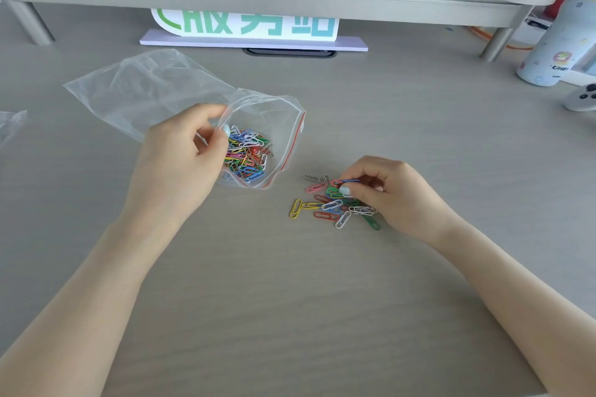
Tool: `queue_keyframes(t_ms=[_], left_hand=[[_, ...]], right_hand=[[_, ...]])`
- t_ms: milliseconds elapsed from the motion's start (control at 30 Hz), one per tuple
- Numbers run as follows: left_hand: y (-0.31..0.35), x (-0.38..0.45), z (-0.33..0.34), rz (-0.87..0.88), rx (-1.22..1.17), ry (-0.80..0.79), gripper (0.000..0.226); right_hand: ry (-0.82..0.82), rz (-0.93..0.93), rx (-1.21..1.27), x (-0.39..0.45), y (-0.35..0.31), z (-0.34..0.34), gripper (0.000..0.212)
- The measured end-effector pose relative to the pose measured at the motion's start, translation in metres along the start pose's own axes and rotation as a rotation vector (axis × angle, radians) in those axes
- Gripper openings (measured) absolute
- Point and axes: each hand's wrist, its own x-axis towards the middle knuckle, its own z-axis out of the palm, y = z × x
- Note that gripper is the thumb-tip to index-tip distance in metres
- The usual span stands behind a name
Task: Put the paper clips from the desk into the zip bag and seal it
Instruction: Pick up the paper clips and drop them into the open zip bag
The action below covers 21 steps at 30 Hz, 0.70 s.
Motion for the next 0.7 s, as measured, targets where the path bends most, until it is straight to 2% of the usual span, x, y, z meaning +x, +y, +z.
queue_keyframes(t_ms=[133,300,467,567,700], left_hand=[[0.000,0.000,0.000,0.003,-0.002,-0.007,0.029],[-0.002,0.000,0.000,0.004,-0.005,0.000,0.028],[-0.002,0.001,-0.001,0.012,-0.012,0.013,0.027],[-0.002,0.001,-0.003,0.006,-0.014,0.021,0.026],[0.000,0.001,-0.004,0.021,-0.008,0.014,0.025]], right_hand=[[0.017,0.057,0.173,0.008,-0.005,-0.001,0.017],[0.053,0.049,0.250,0.026,-0.020,0.004,0.016],[-0.024,-0.019,0.179,0.063,-0.044,0.029,0.007],[-0.087,-0.023,0.109,0.084,-0.053,0.050,0.015],[-0.036,-0.010,0.074,0.104,-0.057,0.069,0.013]])
